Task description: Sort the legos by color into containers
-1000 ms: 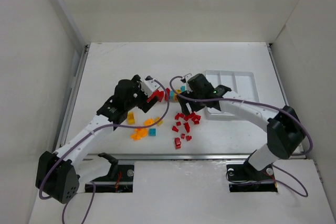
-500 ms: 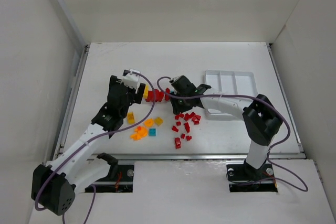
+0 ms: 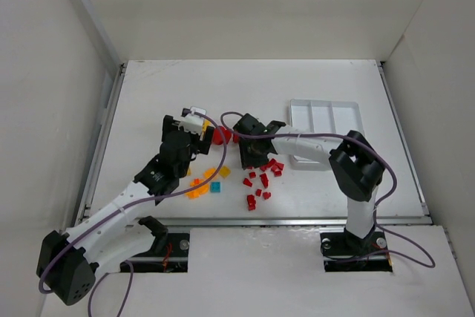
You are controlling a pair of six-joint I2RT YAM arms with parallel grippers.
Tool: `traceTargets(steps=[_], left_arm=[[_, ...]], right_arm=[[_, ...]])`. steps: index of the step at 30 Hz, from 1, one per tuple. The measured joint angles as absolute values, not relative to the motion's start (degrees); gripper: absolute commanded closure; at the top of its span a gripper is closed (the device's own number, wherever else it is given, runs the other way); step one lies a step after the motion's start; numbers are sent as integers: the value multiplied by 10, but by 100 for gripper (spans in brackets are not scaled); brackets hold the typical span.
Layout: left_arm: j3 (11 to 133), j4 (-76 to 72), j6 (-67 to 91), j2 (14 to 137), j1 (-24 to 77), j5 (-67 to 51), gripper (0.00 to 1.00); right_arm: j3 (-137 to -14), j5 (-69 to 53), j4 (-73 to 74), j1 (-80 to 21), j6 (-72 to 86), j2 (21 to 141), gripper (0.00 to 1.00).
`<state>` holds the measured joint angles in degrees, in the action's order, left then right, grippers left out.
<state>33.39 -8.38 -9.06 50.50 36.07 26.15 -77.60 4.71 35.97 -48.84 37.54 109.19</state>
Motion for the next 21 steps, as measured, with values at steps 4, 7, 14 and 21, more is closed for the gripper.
traceTargets(steps=[4, 7, 14, 21], left_arm=[[333, -90, -86, 505, 364, 265, 14], [333, -96, -85, 505, 364, 266, 14], [325, -99, -84, 500, 364, 267, 14], [323, -98, -84, 500, 364, 269, 14]], right_arm=[[-776, 65, 378, -488, 398, 1092, 46], [-778, 72, 386, -488, 408, 1094, 46], [-802, 83, 393, -488, 407, 1132, 53], [-813, 88, 392, -488, 403, 1140, 63]])
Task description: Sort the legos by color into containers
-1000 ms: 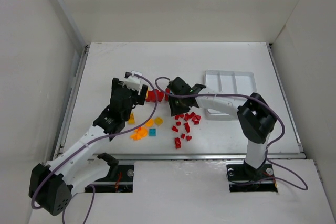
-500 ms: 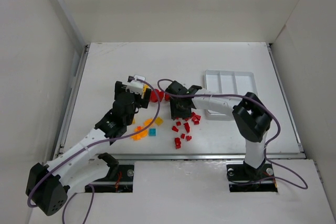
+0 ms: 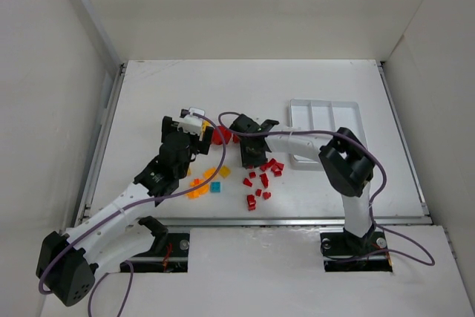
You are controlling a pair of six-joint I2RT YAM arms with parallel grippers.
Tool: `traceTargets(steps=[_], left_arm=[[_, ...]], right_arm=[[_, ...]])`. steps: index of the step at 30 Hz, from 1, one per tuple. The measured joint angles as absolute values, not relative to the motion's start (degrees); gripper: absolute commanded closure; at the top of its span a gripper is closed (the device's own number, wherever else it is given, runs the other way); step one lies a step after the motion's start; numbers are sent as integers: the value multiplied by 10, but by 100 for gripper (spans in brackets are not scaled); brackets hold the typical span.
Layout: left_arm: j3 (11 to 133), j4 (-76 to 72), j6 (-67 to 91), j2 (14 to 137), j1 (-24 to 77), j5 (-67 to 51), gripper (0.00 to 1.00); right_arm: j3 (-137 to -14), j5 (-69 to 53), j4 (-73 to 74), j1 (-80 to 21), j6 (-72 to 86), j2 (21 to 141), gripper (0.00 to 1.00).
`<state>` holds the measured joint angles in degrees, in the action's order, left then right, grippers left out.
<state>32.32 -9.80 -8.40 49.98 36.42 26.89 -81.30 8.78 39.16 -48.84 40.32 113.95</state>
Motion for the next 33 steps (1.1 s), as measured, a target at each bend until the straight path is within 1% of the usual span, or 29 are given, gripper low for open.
traceTargets(steps=[5, 8, 10, 17, 20, 23, 24, 25, 28, 30, 33], left_arm=[[323, -98, -81, 500, 364, 270, 14], [323, -98, -80, 500, 364, 271, 14], [323, -98, -80, 500, 364, 272, 14], [323, -96, -86, 505, 364, 283, 14], [324, -98, -105, 507, 364, 291, 14], [324, -105, -129, 510, 364, 285, 12], [324, -105, -136, 512, 364, 276, 12], [325, -105, -144, 513, 364, 264, 10], [328, -99, -181, 522, 364, 209, 9], [330, -89, -207, 532, 364, 160, 9], [342, -65, -249, 557, 364, 82, 9]], right_arm=[[-831, 93, 393, -488, 396, 1152, 82], [-835, 100, 392, -488, 394, 1155, 96], [-835, 108, 391, -488, 393, 1155, 100], [-848, 154, 403, -488, 371, 1143, 100], [-850, 171, 407, -476, 351, 1083, 100], [-843, 156, 390, -422, 325, 1000, 100], [-838, 154, 382, -394, 316, 976, 100], [-831, 152, 376, -364, 308, 958, 100], [-801, 147, 357, -285, 274, 933, 99], [-784, 134, 356, -255, 245, 939, 99], [-775, 116, 356, -234, 203, 972, 96]])
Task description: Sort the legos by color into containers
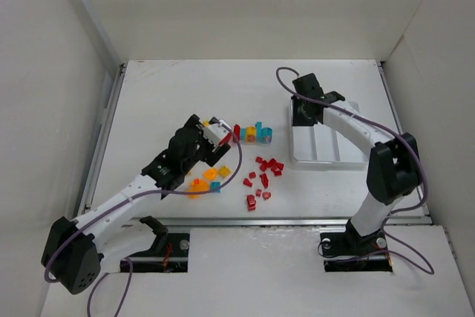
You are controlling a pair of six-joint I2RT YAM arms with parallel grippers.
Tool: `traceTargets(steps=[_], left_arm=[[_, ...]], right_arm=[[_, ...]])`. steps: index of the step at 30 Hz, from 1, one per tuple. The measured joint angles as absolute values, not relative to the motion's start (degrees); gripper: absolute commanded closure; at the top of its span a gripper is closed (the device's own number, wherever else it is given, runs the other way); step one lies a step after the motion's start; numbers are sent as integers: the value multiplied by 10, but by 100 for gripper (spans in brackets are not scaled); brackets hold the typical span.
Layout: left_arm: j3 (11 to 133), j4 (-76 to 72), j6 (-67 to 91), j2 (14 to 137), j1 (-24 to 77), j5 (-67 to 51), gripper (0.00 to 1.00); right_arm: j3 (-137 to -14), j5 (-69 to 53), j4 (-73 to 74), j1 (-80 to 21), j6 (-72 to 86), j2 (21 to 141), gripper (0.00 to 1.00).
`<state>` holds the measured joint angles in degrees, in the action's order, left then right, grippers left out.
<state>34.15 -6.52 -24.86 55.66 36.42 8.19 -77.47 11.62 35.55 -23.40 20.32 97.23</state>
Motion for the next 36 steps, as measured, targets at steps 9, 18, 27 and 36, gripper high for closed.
traceTargets(steps=[9, 18, 27, 36], left_arm=[[418, -22, -321, 659, 364, -43, 4], [497, -6, -369, 763, 371, -98, 1], [444, -34, -300, 679, 373, -43, 1], [400, -23, -134, 628, 393, 135, 1]], right_arm=[[-747, 70, 348, -180, 117, 998, 53], [-737, 32, 338, -170, 63, 997, 32], [-651, 25, 318, -311, 62, 840, 58], [-628, 3, 314, -466, 102, 900, 40]])
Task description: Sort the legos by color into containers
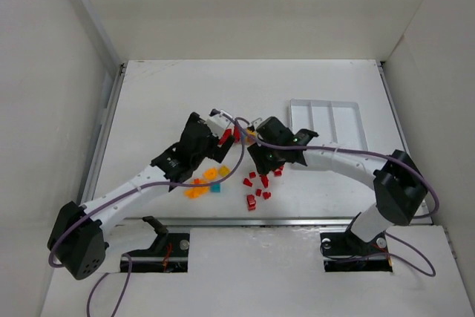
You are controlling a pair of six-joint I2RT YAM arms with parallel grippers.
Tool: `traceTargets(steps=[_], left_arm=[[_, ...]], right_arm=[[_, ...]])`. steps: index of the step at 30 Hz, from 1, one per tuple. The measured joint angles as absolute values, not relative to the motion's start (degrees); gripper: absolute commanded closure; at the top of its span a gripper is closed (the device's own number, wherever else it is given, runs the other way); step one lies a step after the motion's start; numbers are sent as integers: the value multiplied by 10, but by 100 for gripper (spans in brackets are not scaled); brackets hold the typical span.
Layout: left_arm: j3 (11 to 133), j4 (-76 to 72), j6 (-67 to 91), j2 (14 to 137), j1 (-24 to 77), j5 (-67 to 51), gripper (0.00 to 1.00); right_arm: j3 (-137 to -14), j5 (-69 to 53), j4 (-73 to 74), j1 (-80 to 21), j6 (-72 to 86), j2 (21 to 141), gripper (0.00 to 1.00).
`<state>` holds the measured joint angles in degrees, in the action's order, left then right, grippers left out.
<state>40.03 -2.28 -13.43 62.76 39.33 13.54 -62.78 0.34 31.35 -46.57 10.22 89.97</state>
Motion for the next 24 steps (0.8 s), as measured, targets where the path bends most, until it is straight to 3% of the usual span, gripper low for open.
traceTargets(steps=[3, 11, 24], left_arm=[[389, -19, -101, 628, 394, 191, 1], [363, -1, -68, 615, 404, 241, 1], [360, 2, -65, 586, 409, 253, 1]], right_arm=[[-612, 1, 303, -493, 148, 900, 40], [-591, 23, 266, -512, 225, 939, 54], [-583, 84, 307, -535, 262, 925, 54]])
